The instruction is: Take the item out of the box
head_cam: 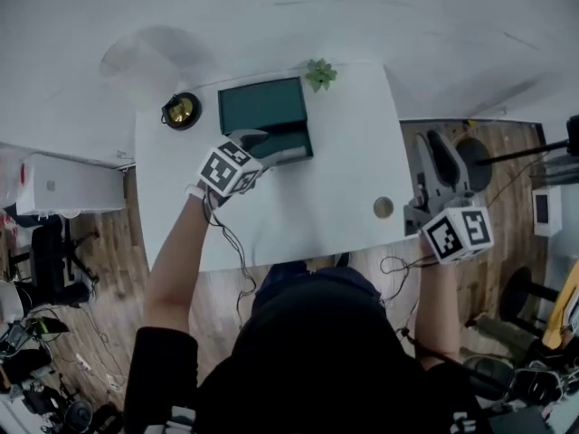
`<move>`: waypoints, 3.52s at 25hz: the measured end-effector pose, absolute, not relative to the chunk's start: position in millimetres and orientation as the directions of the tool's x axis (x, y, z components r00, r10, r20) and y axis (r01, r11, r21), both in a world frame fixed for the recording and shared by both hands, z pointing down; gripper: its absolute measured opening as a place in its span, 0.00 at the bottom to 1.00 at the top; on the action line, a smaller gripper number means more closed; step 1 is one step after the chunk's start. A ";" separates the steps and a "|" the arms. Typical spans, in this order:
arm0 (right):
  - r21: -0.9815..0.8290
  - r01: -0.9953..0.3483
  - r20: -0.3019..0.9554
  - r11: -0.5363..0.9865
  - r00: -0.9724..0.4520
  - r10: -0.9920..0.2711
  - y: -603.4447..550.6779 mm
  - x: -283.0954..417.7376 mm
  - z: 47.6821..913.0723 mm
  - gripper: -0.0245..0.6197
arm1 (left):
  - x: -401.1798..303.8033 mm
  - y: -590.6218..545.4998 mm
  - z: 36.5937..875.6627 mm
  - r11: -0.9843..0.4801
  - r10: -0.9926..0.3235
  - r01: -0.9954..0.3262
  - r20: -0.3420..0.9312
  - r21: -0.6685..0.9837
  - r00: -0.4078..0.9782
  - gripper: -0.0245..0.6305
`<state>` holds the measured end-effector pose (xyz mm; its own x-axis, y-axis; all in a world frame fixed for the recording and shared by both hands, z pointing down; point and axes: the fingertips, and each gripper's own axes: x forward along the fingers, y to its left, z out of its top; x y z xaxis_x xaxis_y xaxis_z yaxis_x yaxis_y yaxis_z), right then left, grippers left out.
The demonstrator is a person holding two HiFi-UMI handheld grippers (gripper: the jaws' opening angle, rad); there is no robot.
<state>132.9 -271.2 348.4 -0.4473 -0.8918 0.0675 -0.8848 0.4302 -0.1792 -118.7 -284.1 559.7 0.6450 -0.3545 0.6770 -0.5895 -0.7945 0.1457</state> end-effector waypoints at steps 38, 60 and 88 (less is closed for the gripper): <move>-0.261 -0.942 0.115 0.212 -0.248 -0.962 -235.5 158.4 367.4 0.14 | -88.5 -296.8 686.1 -0.899 0.021 -0.350 0.824 0.263 0.566 0.13; -0.371 -0.792 0.083 0.485 -0.548 -0.832 -284.1 100.5 384.4 0.12 | -148.6 -227.7 589.0 -0.603 -0.518 -0.785 0.678 0.145 0.522 0.14; -0.397 -0.712 0.122 0.579 -0.666 -0.736 -295.0 60.1 402.9 0.11 | -267.1 -147.5 699.3 -0.052 -0.593 -0.966 0.770 0.253 0.234 0.34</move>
